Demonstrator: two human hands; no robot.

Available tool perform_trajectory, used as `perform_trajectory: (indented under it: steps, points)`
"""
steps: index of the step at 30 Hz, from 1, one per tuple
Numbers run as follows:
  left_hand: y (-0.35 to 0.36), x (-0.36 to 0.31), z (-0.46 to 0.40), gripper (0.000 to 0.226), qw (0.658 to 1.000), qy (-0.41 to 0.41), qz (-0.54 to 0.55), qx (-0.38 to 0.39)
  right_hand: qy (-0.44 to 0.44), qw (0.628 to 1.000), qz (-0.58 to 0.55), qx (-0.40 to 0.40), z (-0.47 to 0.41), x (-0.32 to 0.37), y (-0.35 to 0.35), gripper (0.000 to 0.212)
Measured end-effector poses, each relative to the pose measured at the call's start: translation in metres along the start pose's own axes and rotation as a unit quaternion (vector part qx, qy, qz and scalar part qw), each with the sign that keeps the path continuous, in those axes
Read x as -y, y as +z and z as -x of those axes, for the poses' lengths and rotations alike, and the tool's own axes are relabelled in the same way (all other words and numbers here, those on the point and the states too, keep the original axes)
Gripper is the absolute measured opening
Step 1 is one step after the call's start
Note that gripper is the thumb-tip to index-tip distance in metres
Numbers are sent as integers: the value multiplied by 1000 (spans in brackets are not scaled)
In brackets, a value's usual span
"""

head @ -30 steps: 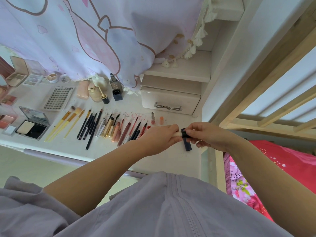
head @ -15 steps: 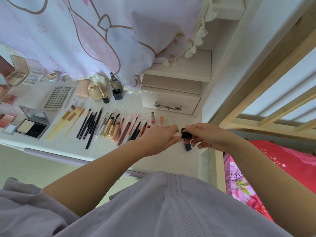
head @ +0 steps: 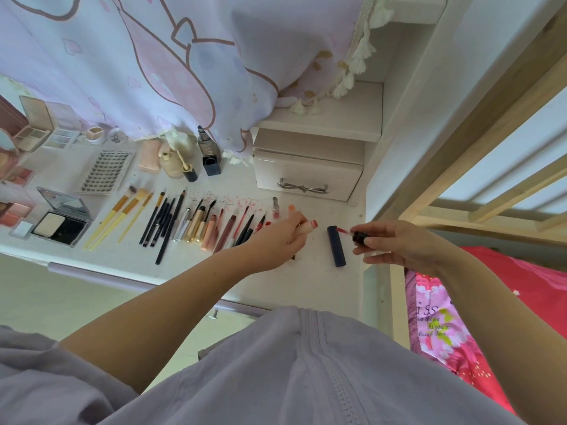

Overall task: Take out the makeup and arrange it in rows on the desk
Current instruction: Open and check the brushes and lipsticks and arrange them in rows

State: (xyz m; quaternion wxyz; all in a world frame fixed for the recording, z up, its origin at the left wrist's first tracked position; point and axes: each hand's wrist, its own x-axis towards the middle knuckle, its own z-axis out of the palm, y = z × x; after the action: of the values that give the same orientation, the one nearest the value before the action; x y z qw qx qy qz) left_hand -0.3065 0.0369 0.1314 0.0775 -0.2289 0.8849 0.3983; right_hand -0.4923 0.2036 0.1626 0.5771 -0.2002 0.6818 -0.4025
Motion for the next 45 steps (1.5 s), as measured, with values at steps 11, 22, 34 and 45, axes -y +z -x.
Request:
perform_trajectory:
  steps: [11, 22, 34, 45]
  points:
    - [34, -17, -47, 25, 981, -110, 43, -156, -56, 984, 30, -165, -42, -33, 9, 17]
    - [58, -12, -102, 12, 960, -207, 62, -176, -123, 925, 242, -267, -123, -45, 20, 23]
    - [55, -20, -84, 34, 956, -211, 74, -193, -102, 916, 311, -233, -113, -49, 6, 36]
    - [89, 0, 2, 31, 961, -260, 0, -98, -109, 931, 326, -123, -110, -27, 86, 33]
